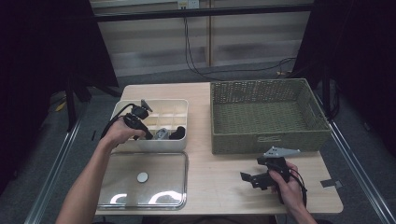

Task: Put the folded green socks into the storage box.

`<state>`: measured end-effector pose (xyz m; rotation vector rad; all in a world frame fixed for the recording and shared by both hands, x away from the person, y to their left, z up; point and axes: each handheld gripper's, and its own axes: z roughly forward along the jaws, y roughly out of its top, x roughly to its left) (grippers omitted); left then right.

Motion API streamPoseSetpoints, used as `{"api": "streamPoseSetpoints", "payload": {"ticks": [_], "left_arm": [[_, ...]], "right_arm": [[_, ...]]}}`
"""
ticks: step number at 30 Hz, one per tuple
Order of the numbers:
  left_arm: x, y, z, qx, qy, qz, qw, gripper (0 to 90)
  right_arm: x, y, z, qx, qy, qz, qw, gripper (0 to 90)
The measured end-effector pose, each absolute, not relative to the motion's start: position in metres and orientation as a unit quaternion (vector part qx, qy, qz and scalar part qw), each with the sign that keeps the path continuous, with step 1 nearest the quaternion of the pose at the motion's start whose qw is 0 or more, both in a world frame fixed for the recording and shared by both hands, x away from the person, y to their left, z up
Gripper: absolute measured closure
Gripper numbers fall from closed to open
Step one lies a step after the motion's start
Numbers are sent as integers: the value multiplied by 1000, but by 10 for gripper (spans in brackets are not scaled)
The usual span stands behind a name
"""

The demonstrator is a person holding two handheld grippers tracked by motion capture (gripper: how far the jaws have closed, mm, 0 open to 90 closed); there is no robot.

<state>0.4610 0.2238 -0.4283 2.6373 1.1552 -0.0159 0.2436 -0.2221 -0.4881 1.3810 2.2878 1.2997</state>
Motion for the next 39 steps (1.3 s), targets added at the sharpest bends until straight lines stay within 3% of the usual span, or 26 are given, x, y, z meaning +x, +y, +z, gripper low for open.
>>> {"api": "streamPoseSetpoints", "payload": {"ticks": [14, 25, 39], "left_arm": [[453, 242, -417, 894, 402, 11, 196, 242], [439, 250, -411, 874, 404, 21, 267, 162], [416, 264, -410, 855, 399, 47, 327, 169]], "right_arm": [[246, -221, -489, 465, 766, 435, 85, 26], [246, -221, -489, 464, 767, 436, 78, 28], [245, -222, -487, 463, 766, 437, 83, 29]]}}
